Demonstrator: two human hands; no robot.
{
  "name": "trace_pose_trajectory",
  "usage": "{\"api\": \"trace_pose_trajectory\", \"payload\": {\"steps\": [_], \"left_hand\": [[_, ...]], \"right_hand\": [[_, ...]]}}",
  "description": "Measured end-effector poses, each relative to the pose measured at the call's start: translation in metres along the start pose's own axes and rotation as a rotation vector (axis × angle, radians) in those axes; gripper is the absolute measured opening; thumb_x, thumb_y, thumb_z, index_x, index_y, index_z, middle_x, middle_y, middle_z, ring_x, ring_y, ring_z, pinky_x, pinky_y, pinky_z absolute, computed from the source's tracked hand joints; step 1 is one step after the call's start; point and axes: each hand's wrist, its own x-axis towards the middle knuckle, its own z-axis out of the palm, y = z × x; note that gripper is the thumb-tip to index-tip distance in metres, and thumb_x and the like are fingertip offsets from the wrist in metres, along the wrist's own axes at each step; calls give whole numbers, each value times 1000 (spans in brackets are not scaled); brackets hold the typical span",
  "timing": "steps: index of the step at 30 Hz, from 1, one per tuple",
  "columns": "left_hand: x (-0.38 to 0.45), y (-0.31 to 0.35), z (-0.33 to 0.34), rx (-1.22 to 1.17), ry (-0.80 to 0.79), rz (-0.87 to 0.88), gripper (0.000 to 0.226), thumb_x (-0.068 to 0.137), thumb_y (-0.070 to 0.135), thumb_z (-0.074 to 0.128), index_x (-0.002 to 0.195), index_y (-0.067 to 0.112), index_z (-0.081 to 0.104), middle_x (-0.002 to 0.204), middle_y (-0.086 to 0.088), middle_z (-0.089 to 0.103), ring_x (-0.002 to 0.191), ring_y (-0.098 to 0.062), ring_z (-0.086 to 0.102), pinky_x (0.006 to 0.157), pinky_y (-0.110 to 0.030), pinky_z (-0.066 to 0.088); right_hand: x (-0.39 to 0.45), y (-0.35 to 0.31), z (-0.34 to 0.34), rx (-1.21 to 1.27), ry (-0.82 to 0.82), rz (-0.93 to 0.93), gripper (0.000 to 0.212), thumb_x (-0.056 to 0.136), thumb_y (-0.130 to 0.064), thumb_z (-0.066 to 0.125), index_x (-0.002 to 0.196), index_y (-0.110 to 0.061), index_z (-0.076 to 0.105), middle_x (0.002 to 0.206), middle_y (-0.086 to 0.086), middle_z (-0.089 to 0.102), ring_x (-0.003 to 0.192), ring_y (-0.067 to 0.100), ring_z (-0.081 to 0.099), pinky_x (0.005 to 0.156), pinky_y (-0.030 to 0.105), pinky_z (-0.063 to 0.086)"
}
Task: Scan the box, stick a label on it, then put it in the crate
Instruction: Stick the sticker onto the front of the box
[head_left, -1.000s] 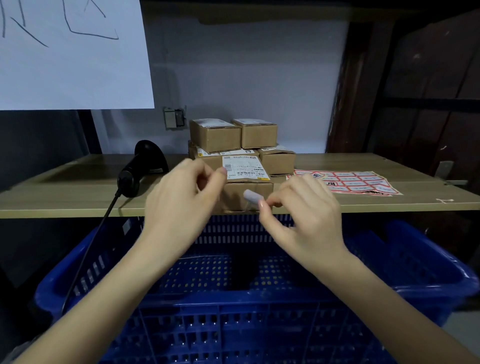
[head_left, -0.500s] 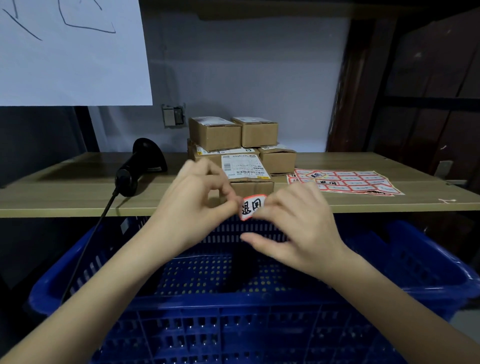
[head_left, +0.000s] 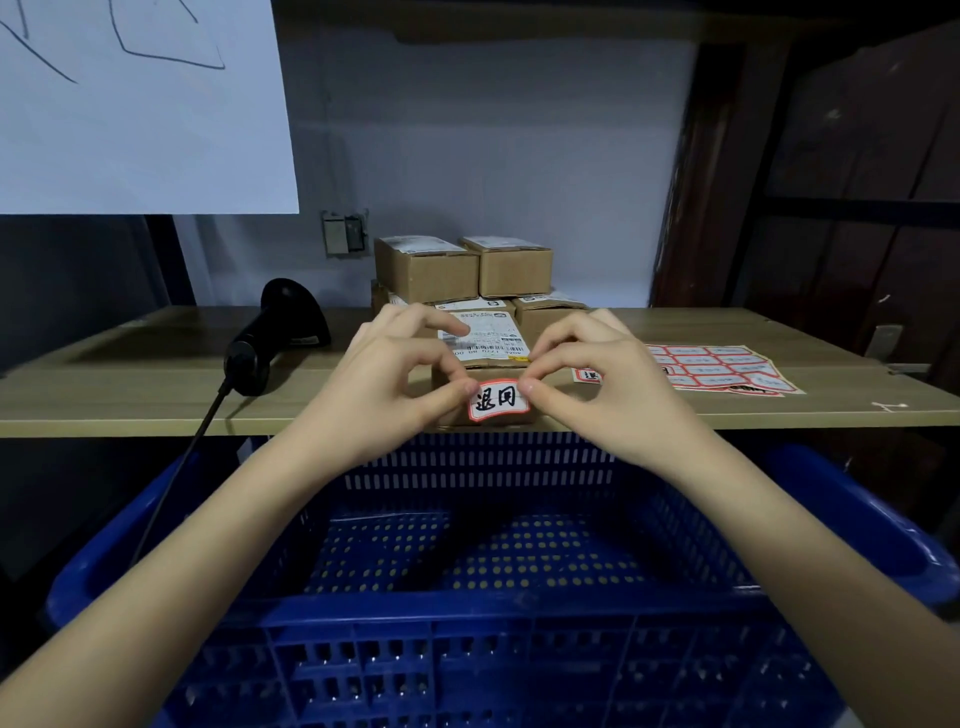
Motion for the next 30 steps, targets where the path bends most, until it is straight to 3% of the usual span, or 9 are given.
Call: {"api": "trace_pose_trajectory", "payload": {"steps": [6,9,13,17,22,25,30], "left_hand": [[5,-6,1,-6,3,21,41,71,53,51,69,16,70,96,17,60,94,-5,50,98,-44,38],[6,-9,0,-3,15,24,41,72,52,51,68,15,69,90,21,61,91,2,52,96,-43,40],[6,-6,3,80,40,64,38,73,50,50,67,17,68,95,12,67,91,-6,57,88,-38,39],[6,-4,5,158,64,85,36,75,49,49,68,19,67,96,10,70,88,-7,56,82,-32,36],[6,1,6,253,102,118,31,76,45,49,66,20,64,92,9,71,84,-13,60,76,-25,30],[5,1,8,295,123,128,28,76,43,51,65,20,62,89,10,71,81,-9,58,74,-22,26],[4,1,10,333,123,114,24,76,41,53,62,22,58,86,8,71,78,-16,61,74,-24,26]], "right_hand": [[3,0,3,-32,-2,-3,14,77,-31,68,73,-19,75,85,-13,59,90,10,46,84,39,43],[3,0,5,-82,12,-37,20,77,-35,64,71,-19,74,85,-9,62,86,11,48,79,37,43],[4,2,6,-175,47,-96,31,76,-40,54,68,-16,72,83,-4,67,80,15,52,73,30,33],[5,3,7,-247,71,-115,28,76,-36,53,68,-15,70,81,-2,68,81,23,61,73,29,33],[5,2,10,-320,93,-151,24,76,-31,55,66,-14,66,77,0,67,76,24,61,71,28,31],[4,2,11,-359,103,-167,20,76,-29,56,65,-13,64,76,1,66,74,25,62,69,26,27],[5,1,15,-456,125,-214,18,75,-24,58,64,-11,60,73,4,64,69,27,59,69,28,29]]}}
